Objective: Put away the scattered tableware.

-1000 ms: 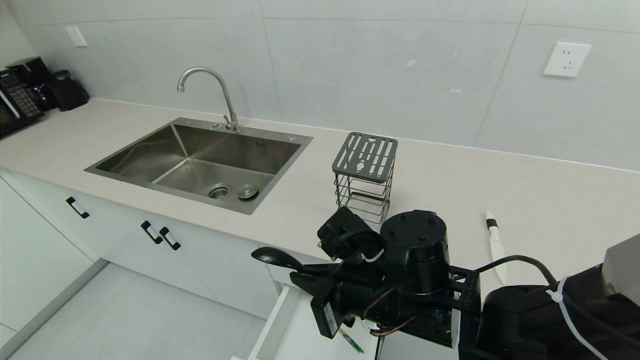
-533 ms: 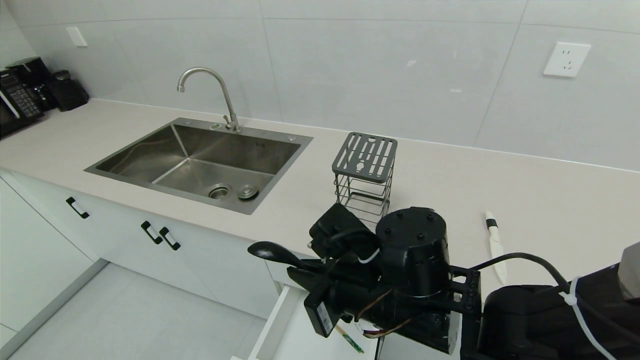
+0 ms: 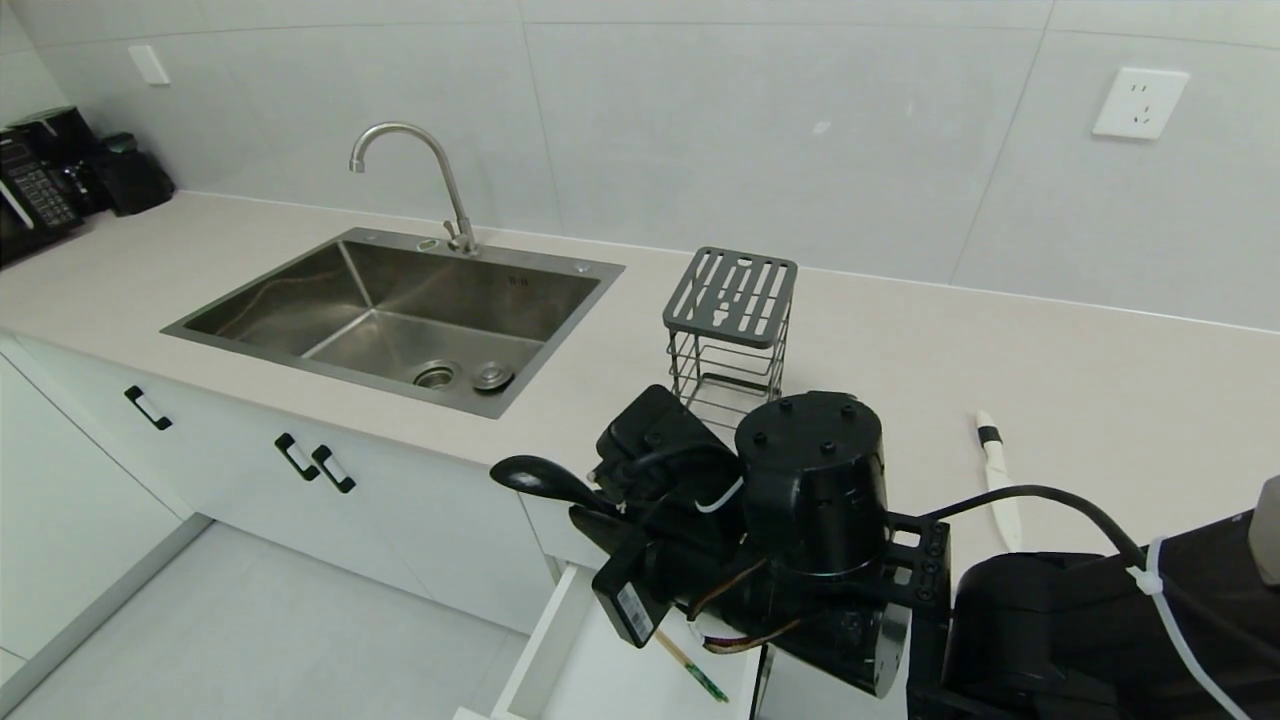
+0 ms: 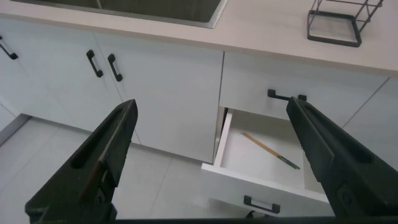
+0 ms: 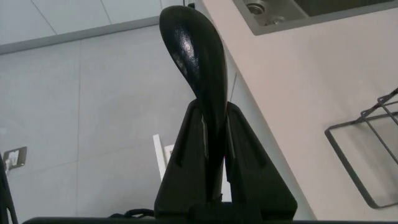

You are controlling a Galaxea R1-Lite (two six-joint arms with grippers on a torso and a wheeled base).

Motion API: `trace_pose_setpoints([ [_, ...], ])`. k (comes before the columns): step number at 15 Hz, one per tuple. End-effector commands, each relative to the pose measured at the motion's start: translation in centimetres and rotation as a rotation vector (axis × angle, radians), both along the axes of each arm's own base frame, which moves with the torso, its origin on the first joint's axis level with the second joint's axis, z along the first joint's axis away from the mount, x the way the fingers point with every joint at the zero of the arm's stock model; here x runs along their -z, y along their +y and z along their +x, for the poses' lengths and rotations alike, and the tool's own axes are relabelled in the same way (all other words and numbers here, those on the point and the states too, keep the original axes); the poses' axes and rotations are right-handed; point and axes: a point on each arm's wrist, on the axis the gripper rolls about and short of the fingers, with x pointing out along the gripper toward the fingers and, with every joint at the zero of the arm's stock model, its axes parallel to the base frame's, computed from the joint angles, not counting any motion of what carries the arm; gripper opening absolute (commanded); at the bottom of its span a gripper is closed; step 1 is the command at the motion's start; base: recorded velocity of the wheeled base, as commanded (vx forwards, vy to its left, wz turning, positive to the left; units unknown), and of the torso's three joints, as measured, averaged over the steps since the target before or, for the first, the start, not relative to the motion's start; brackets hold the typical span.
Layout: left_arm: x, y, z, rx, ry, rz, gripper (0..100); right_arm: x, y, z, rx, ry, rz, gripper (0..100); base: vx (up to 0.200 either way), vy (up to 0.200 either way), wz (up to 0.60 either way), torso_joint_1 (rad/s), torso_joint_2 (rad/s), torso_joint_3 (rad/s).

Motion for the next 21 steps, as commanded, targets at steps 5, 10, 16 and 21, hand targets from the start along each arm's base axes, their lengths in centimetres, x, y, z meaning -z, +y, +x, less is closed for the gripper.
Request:
trace_pose_setpoints([
  [5,0.00,0.00,0.00,0.001,0.000,0.000,100,0.41,0.44,-0.05,0.000,0.018,0.004,0,0.000,0.000,0.00,-0.204,0.42,0.203],
  [10,0.00,0.00,0.00,0.001,0.000,0.000,100,0.52,0.44,-0.04,0.004,0.029,0.006,0,0.000,0.000,0.00,-0.221,0.44,0.212],
  [16,0.00,0.00,0.00,0.001,0.000,0.000,100,0.25,0.62,-0.21,-0.001,0.033,0.022,0,0.000,0.000,0.00,-0.258,0.49,0.239],
  [21,0.00,0.00,0.00,0.001,0.000,0.000,100,0.17,0.77,-0.39,-0.006,0.035,0.027,0,0.000,0.000,0.00,-0.261,0.50,0.236],
])
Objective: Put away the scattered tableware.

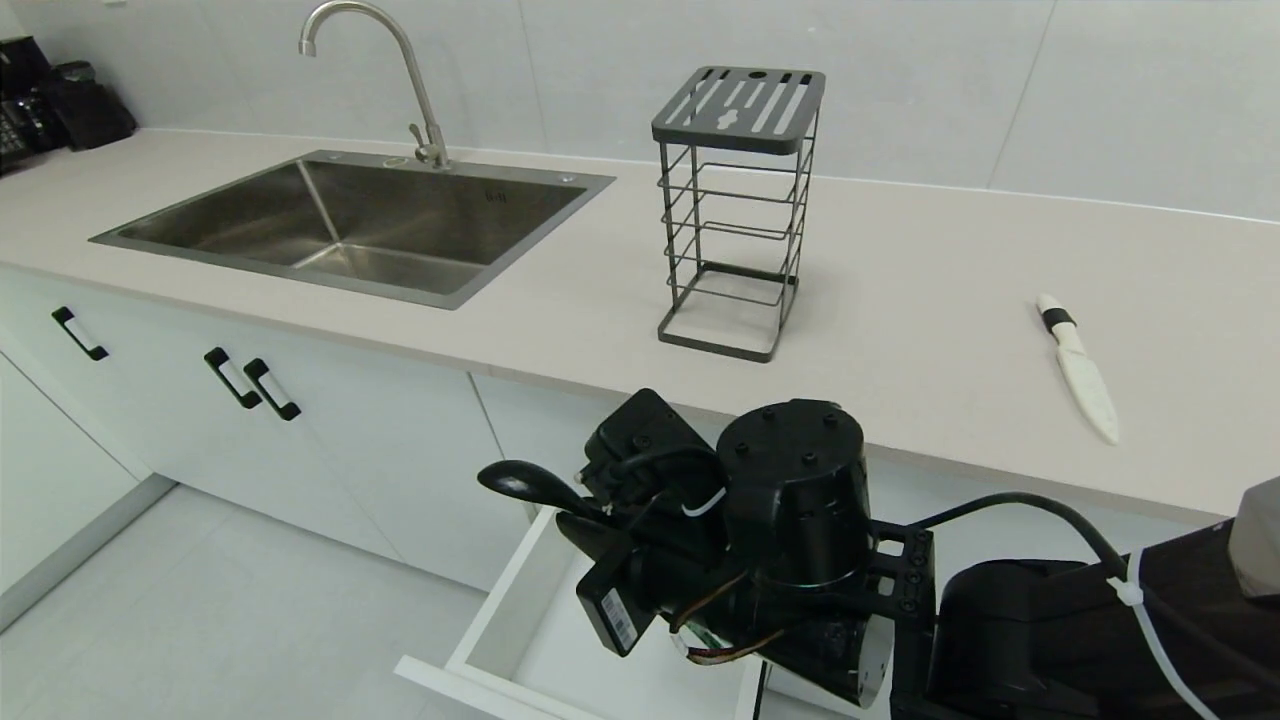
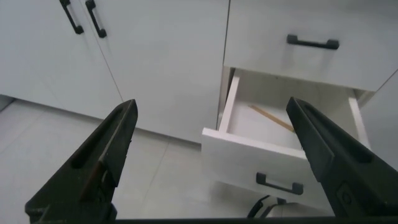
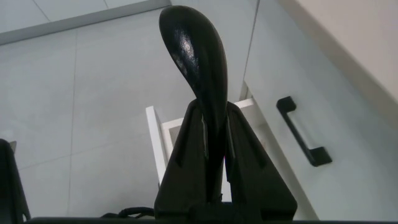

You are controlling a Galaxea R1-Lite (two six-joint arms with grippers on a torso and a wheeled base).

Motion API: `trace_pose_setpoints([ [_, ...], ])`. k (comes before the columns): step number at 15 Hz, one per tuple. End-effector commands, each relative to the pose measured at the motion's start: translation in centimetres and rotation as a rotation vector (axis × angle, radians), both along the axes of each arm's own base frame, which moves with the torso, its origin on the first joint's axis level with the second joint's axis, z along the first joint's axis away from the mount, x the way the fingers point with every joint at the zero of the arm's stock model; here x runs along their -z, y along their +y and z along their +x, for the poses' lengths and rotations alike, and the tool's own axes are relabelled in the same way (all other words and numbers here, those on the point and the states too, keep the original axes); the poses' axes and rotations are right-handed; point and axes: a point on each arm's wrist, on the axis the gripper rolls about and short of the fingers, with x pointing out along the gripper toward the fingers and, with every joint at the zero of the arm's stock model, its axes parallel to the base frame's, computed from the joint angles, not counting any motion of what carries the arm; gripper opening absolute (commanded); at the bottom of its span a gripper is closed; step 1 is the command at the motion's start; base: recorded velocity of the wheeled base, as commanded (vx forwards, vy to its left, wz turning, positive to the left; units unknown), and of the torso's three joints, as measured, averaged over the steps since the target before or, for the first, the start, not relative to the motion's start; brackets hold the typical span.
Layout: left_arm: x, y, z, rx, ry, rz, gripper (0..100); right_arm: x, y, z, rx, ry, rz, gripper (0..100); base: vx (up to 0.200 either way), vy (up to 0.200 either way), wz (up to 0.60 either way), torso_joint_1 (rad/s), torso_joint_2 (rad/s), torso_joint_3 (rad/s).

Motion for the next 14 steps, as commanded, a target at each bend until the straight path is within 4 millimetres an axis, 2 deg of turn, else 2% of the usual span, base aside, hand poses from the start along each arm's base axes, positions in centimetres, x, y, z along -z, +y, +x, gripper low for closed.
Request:
trace_pose_setpoints([
  [1,0.0,0.0,0.0,0.000,0.000,0.000,100,0.0,0.1,-0.1,-0.003,-0.001,0.000,0,0.000,0.000,0.00,-0.251,0.48,0.227],
  [7,0.0,0.0,0.0,0.000,0.000,0.000,100,-0.3,0.3,0.0,0.001,-0.002,0.012,0,0.000,0.000,0.00,-0.250,0.47,0.214],
  [14,0.0,0.0,0.0,0.000,0.000,0.000,100,-1.4,1.3,-0.2,-0.016,-0.010,0.023,0,0.000,0.000,0.00,-0.248,0.35,0.131],
])
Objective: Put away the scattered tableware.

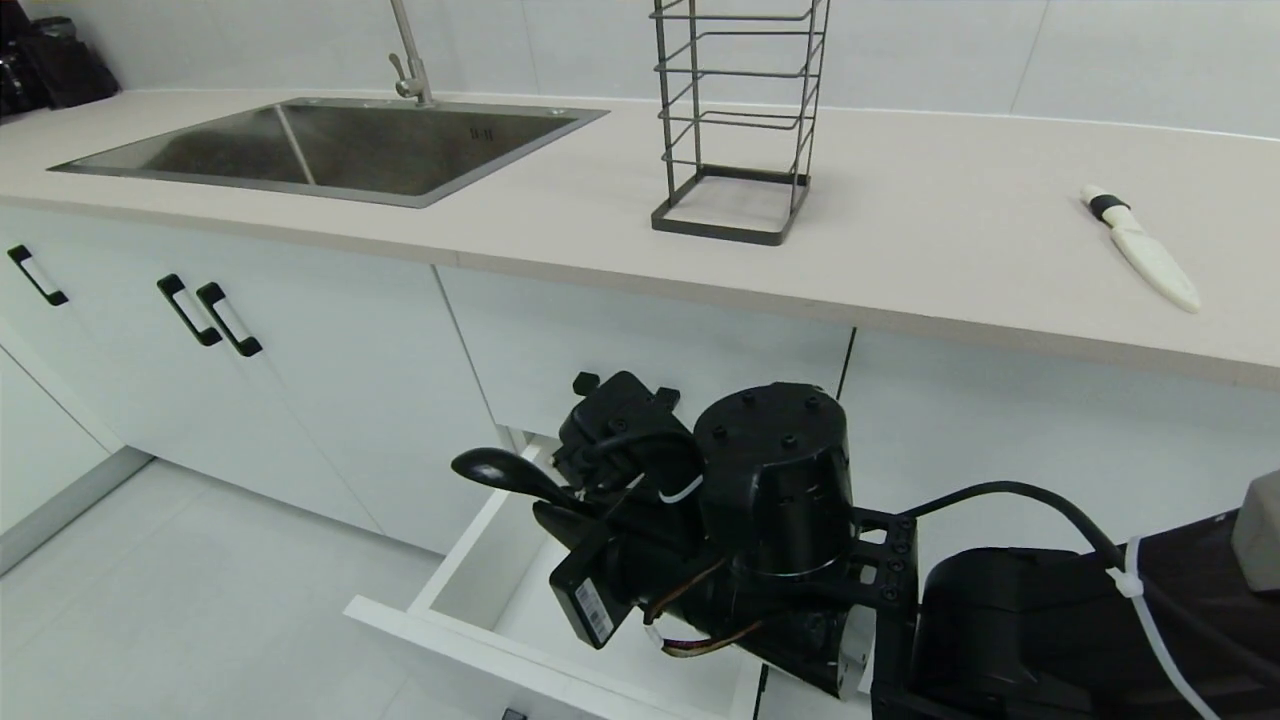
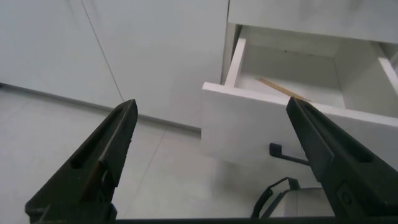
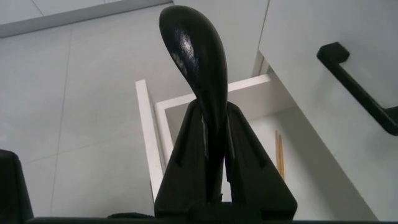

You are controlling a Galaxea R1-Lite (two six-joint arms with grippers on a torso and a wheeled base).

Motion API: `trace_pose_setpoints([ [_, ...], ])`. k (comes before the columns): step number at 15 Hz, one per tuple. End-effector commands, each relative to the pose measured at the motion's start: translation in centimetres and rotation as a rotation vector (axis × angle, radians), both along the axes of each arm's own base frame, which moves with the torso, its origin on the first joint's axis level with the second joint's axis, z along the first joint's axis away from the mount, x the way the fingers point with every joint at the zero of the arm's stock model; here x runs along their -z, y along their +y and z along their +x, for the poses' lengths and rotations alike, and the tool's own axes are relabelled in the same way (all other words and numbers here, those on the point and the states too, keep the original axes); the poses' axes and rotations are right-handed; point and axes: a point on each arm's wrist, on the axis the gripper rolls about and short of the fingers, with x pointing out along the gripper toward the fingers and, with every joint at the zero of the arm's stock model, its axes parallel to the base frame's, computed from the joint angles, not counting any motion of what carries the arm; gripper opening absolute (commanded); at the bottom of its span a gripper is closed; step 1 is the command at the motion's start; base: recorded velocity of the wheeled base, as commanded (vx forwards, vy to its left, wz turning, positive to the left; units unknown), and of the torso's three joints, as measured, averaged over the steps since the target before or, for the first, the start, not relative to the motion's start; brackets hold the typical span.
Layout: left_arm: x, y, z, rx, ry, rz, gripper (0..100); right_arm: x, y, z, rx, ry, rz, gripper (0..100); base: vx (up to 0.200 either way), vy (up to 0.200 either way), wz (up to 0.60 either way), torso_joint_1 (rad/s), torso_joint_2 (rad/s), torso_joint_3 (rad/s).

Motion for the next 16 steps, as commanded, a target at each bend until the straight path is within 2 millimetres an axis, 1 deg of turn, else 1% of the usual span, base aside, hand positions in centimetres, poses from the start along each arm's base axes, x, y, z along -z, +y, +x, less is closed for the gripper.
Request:
trace_pose_setpoints([
  [1,0.0,0.0,0.0,0.001,-0.001,0.000,100,-0.4,0.3,-0.1,-0.007,-0.002,0.004,0,0.000,0.000,0.00,-0.139,0.28,0.129],
  [2,0.0,0.0,0.0,0.001,-0.001,0.000,100,-0.4,0.6,-0.8,-0.027,0.020,-0.035,0,0.000,0.000,0.00,-0.080,0.27,0.110],
  [4,0.0,0.0,0.0,0.001,-0.001,0.000,100,-1.0,0.4,-1.1,-0.033,0.026,-0.055,0,0.000,0.000,0.00,-0.029,0.24,0.039],
  [5,0.0,0.0,0.0,0.001,-0.001,0.000,100,-1.8,0.3,-0.9,-0.022,0.015,-0.031,0,0.000,0.000,0.00,-0.007,0.12,0.041],
  [7,0.0,0.0,0.0,0.001,-0.001,0.000,100,-1.7,0.4,-0.8,-0.005,0.004,-0.031,0,0.000,0.000,0.00,-0.004,0.03,0.023],
  [8,0.0,0.0,0.0,-0.001,-0.001,0.000,100,-1.7,0.6,0.0,0.018,-0.031,-0.010,0,0.000,0.000,0.00,0.000,0.00,0.000],
  [9,0.0,0.0,0.0,0.001,-0.001,0.000,100,-1.0,0.6,0.9,0.037,-0.047,0.001,0,0.000,0.000,0.00,0.000,0.00,0.000],
  [10,0.0,0.0,0.0,0.001,-0.001,0.000,100,-0.1,0.8,1.5,0.048,-0.042,-0.009,0,0.000,0.000,0.00,0.000,0.00,0.000],
  [13,0.0,0.0,0.0,0.001,-0.001,0.000,100,2.4,1.7,2.2,0.065,-0.018,-0.057,0,0.000,0.000,0.00,0.000,0.00,0.000],
  [14,0.0,0.0,0.0,0.001,-0.001,0.000,100,2.9,2.1,2.4,0.067,-0.025,-0.076,0,0.000,0.000,0.00,0.000,0.00,0.000],
  [15,0.0,0.0,0.0,-0.001,-0.001,0.000,100,2.9,2.3,3.4,0.087,-0.031,-0.064,0,0.000,0.000,0.00,0.000,0.00,0.000],
  [16,0.0,0.0,0.0,0.001,-0.001,0.000,100,3.1,2.7,3.9,0.095,-0.025,-0.069,0,0.000,0.000,0.00,0.000,0.00,0.000],
])
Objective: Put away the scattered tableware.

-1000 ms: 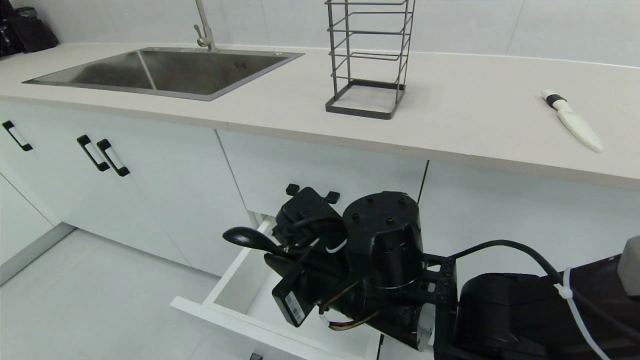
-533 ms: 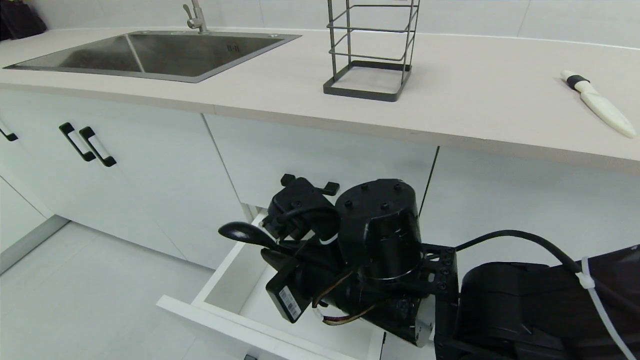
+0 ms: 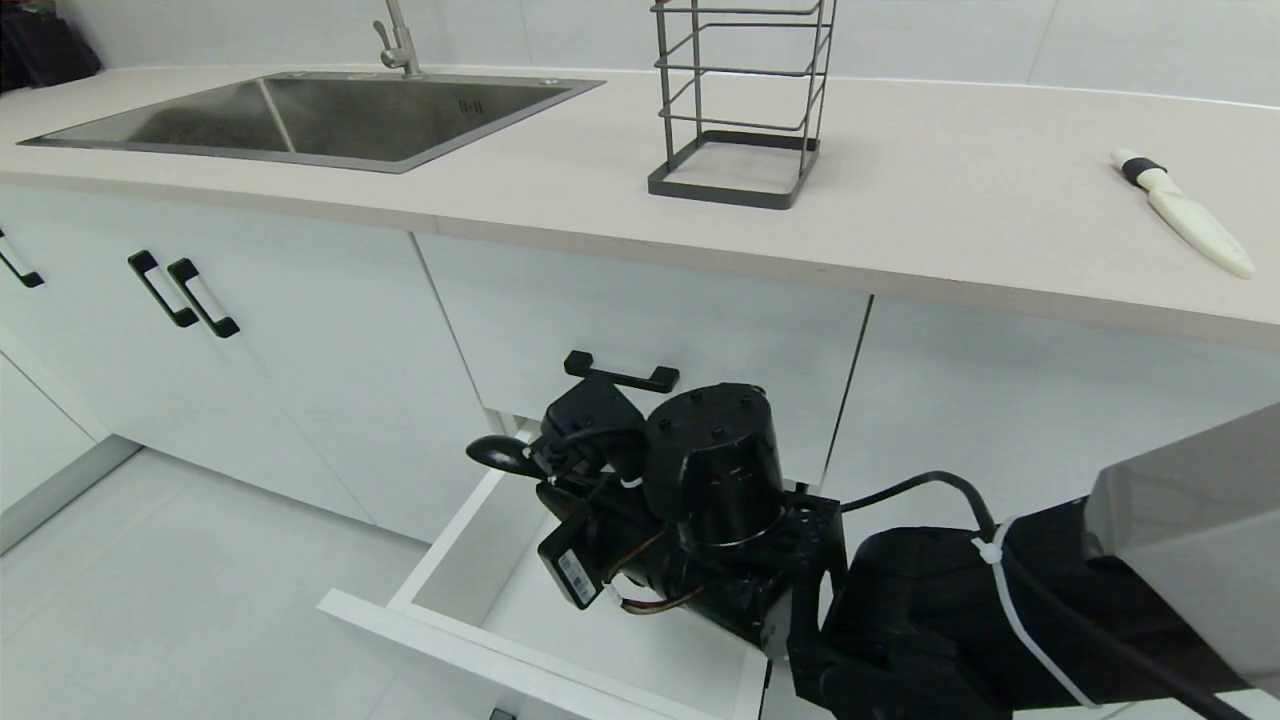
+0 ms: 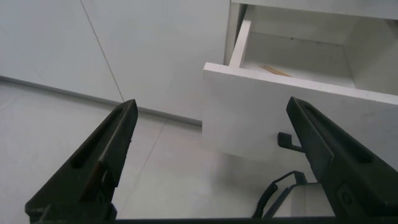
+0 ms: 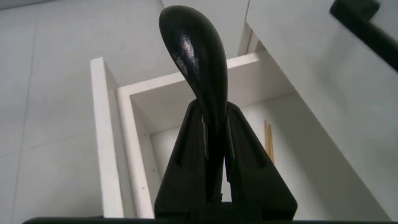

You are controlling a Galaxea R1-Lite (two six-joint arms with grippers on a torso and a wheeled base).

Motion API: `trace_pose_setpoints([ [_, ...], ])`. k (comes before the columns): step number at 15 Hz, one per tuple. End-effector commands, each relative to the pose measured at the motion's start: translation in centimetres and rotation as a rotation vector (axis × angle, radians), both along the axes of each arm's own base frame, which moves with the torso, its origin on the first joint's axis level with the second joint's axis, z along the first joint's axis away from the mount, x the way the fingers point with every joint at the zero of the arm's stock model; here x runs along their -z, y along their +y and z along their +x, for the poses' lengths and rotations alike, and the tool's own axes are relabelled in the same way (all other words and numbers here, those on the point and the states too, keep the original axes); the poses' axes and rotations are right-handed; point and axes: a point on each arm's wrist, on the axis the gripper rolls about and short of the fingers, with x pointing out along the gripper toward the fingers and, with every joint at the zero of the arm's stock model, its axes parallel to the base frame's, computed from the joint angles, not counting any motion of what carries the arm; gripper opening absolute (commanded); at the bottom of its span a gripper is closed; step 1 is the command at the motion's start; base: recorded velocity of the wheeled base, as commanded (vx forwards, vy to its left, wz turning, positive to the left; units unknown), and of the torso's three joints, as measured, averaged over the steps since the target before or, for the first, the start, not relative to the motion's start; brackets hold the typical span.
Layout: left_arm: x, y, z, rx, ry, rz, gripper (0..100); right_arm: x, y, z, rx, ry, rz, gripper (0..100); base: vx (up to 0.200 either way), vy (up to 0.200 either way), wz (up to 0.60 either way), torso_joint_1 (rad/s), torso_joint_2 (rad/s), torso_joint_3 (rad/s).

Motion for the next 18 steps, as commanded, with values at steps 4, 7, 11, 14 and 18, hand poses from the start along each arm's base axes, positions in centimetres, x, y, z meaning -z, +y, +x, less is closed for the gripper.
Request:
trace_pose_setpoints([
  [4,0.0,0.0,0.0,0.000,0.000,0.000,100,3.0,1.4,1.6,0.032,0.051,-0.089,0,0.000,0.000,0.00,0.000,0.00,0.000],
  [7,0.0,0.0,0.0,0.000,0.000,0.000,100,2.8,2.5,2.9,0.078,0.049,-0.039,0,0.000,0.000,0.00,0.000,0.00,0.000],
  [11,0.0,0.0,0.0,0.000,0.000,0.000,100,4.7,3.0,3.9,0.115,0.081,-0.065,0,0.000,0.000,0.00,0.000,0.00,0.000],
  [14,0.0,0.0,0.0,0.000,0.000,0.000,100,4.7,3.6,4.4,0.125,0.079,-0.054,0,0.000,0.000,0.00,0.000,0.00,0.000],
  [18,0.0,0.0,0.0,-0.001,0.000,0.000,100,5.7,3.7,4.3,0.124,0.097,-0.083,0,0.000,0.000,0.00,0.000,0.00,0.000],
])
